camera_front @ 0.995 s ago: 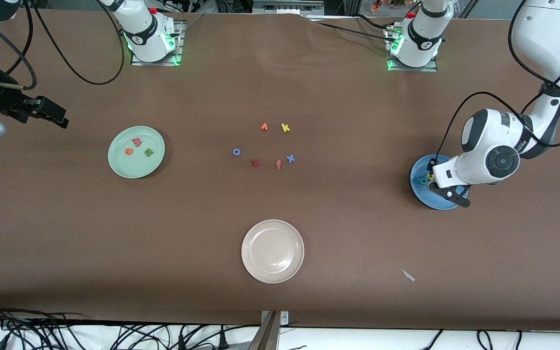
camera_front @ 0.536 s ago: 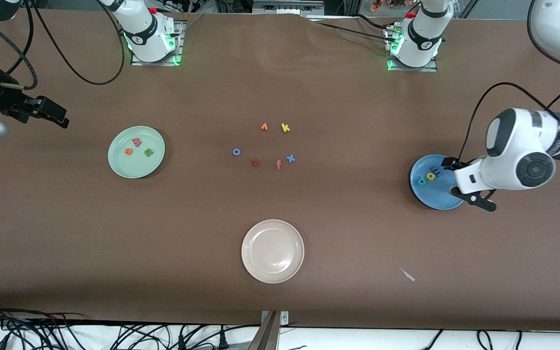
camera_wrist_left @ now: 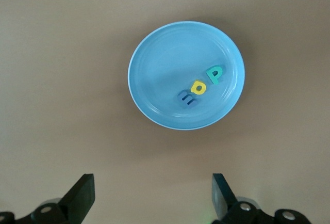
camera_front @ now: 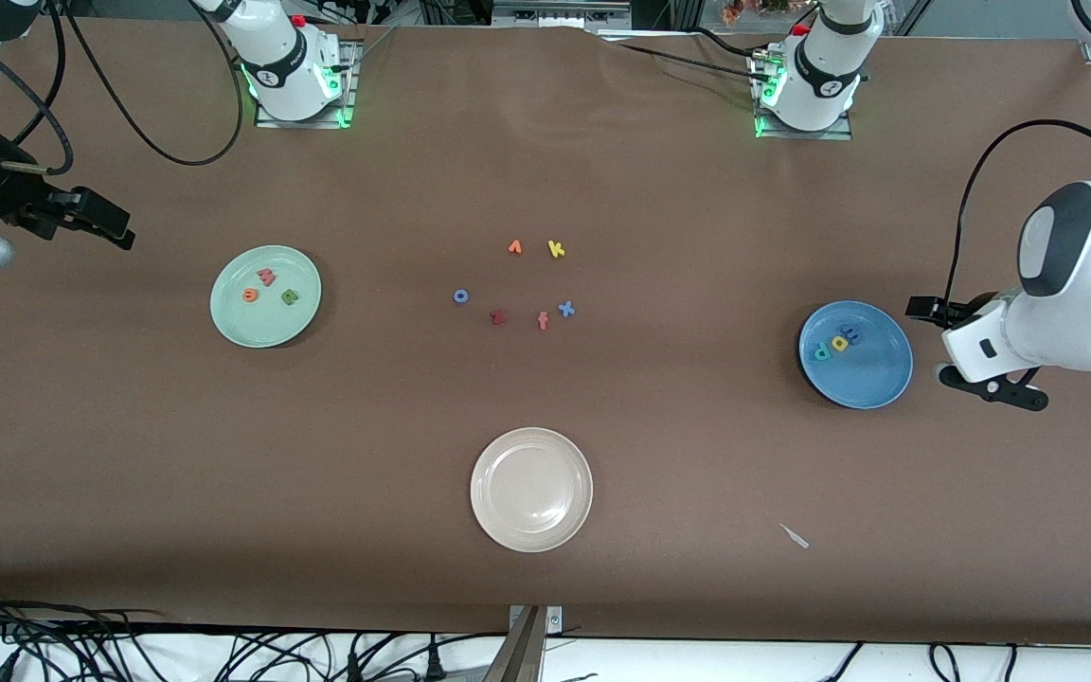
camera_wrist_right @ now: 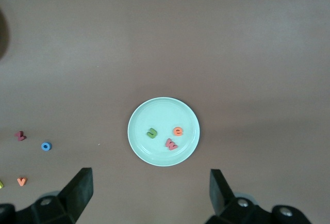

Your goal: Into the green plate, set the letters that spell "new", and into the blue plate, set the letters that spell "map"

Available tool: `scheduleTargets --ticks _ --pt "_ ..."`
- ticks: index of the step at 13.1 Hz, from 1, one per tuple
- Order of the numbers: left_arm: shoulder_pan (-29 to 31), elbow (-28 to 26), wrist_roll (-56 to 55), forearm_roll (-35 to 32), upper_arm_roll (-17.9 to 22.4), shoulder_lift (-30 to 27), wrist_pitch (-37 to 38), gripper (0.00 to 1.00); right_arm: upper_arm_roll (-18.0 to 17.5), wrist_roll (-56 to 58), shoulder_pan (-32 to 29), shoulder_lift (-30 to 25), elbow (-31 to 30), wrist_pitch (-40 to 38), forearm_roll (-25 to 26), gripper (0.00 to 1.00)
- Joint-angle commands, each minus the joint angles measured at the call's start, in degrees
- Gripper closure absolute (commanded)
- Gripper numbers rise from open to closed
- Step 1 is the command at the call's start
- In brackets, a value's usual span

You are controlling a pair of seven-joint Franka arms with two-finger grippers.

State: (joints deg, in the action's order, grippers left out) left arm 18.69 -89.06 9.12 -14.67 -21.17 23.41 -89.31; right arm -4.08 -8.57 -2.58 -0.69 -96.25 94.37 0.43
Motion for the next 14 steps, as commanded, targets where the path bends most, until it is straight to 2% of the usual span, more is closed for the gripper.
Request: scheduleTargets --ticks 1,4,7,11,14 --pt "-1.3 0.2 -4.4 4.4 2.2 -4.9 1.9 0.0 -0.4 0.8 -0.7 -1.0 -0.6 -0.3 -1.0 0.0" --pt "-8.5 -2.2 -6.2 8.2 10.9 -12.0 2.2 0.0 -0.4 0.8 -0.7 -1.0 -0.6 -0.3 -1.0 0.0" --pt "-11.6 -2.2 -6.4 11.4 16.1 -17.2 4.1 0.0 -0.3 0.8 -0.7 -1.0 -0.6 -0.4 -1.0 0.0" --pt "-12.2 -0.7 -9.8 13.0 16.3 -22.3 5.5 0.0 -0.4 0.7 -0.7 -1.1 -0.6 -0.4 -1.0 0.0" --pt "-11.8 0.6 -10.0 14.3 16.3 -22.9 6.2 0.0 -0.4 0.8 -0.7 -1.1 -0.6 -0.5 -1.0 0.0"
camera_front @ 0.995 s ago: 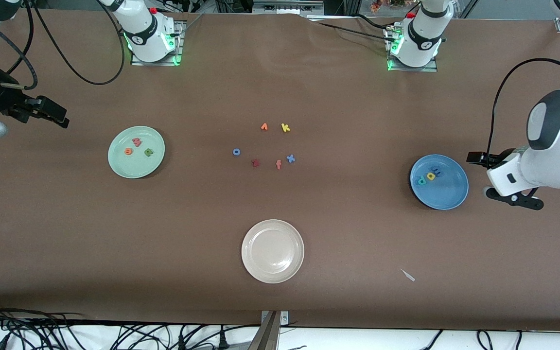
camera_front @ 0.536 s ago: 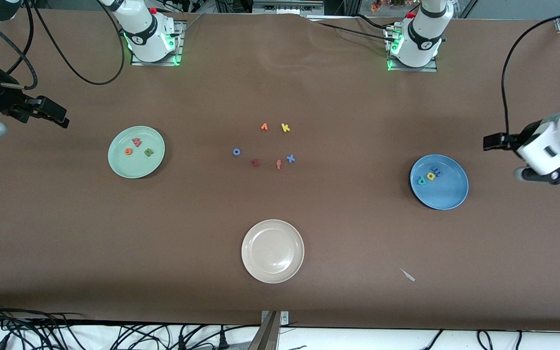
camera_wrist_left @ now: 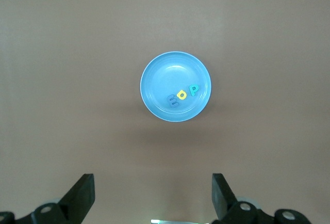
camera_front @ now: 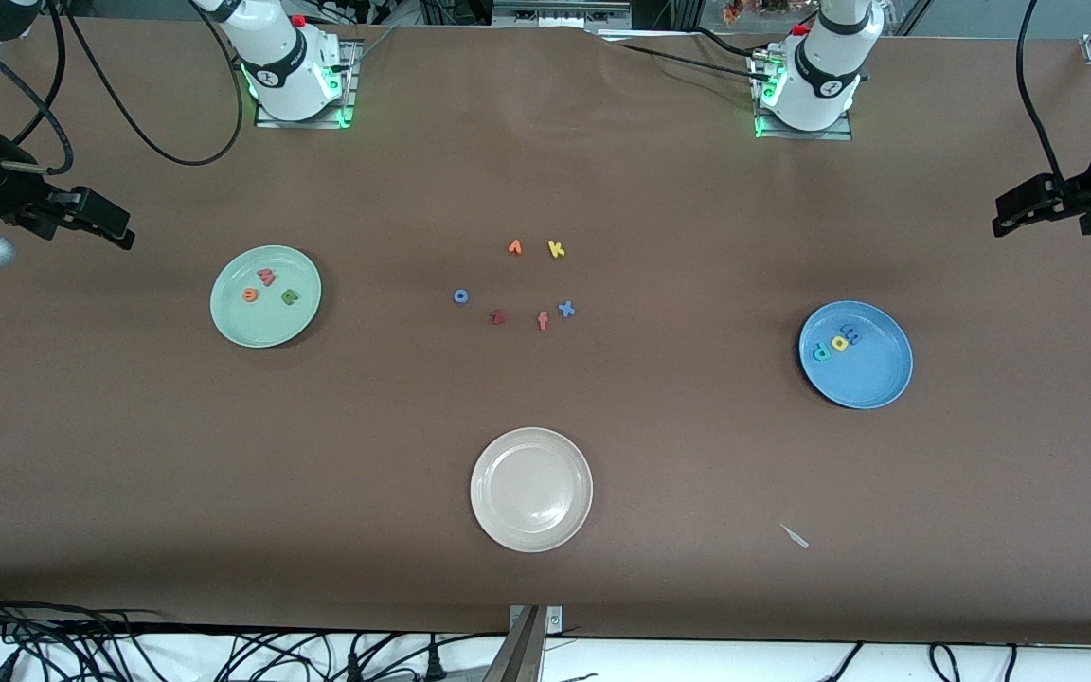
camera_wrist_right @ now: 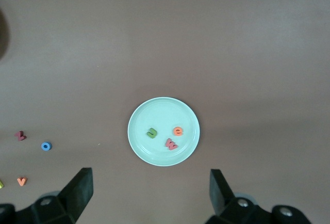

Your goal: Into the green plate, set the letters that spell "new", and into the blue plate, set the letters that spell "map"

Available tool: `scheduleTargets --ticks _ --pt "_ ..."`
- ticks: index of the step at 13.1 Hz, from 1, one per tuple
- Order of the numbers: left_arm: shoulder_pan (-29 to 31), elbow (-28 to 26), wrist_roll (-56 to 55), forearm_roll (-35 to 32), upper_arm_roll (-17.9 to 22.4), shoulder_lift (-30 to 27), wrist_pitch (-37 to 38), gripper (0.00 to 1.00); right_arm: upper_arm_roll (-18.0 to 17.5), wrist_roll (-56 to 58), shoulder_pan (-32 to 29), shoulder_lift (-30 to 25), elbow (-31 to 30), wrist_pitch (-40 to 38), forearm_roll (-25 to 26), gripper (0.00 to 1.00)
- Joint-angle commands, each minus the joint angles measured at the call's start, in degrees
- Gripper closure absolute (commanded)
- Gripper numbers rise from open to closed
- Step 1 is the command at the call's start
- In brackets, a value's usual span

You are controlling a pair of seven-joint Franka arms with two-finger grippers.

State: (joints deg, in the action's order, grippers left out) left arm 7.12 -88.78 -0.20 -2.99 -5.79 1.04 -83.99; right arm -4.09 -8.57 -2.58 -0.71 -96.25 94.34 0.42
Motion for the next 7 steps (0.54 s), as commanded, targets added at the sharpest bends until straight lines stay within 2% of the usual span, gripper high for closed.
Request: scheduleTargets --ticks 1,7 --pt "0.1 0.8 -0.6 3.9 1.0 -0.3 0.8 0.0 -0.4 0.8 -0.7 -1.1 -0.6 -0.5 -1.0 0.0" --pt "1.4 1.3 0.2 4.1 1.0 0.4 -3.5 0.0 -0.4 0.8 -0.7 -1.1 -0.6 -0.5 -1.0 0.0"
